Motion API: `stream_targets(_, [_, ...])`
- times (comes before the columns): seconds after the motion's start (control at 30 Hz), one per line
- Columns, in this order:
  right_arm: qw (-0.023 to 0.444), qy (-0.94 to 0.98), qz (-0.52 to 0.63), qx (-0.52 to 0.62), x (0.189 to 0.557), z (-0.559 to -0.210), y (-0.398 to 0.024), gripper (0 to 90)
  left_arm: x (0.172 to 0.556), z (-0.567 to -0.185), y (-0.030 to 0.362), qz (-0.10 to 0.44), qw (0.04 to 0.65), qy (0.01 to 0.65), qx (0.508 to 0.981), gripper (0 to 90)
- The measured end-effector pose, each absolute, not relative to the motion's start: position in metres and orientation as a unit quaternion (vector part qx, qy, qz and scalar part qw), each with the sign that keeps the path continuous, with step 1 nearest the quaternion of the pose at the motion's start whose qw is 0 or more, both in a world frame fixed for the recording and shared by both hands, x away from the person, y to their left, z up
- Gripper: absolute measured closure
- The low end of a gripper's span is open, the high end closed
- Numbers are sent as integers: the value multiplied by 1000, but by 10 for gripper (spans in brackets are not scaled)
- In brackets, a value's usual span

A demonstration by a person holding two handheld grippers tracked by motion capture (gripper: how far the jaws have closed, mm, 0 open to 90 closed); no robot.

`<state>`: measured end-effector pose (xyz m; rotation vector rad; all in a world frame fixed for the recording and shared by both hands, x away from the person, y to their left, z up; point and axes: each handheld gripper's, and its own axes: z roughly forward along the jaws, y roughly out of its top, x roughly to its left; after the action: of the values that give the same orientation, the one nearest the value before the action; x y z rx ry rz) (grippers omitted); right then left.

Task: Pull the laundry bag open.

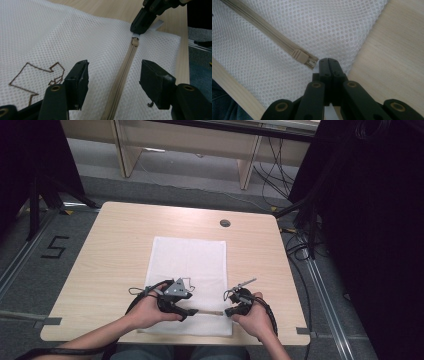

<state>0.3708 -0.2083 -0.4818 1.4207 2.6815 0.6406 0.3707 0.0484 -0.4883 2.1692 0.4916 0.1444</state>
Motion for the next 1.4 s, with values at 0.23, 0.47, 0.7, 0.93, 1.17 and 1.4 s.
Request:
stream_targets(0.23, [19,865,207,457,371,-482,-209,900,373,-489,33,68,435,168,882,466])
stream_targets(0.47, [18,867,210,451,372,-482,-210,900,370,-493,19,58,433,145,888,562])
stream_targets(0.7, [17,867,210,451,372,-482,-210,900,371,-495,6,49,434,135,889,639])
stream_targets(0.93, [15,864,209,458,371,-482,-210,900,373,-494,-5,39,434,127,891,680])
stream_targets(1.17, [14,863,210,459,371,-482,-210,900,374,-497,-17,38,424,117,897,699])
stream_targets(1.4, [11,860,209,465,371,-482,-210,900,374,-499,-26,36,413,104,904,722])
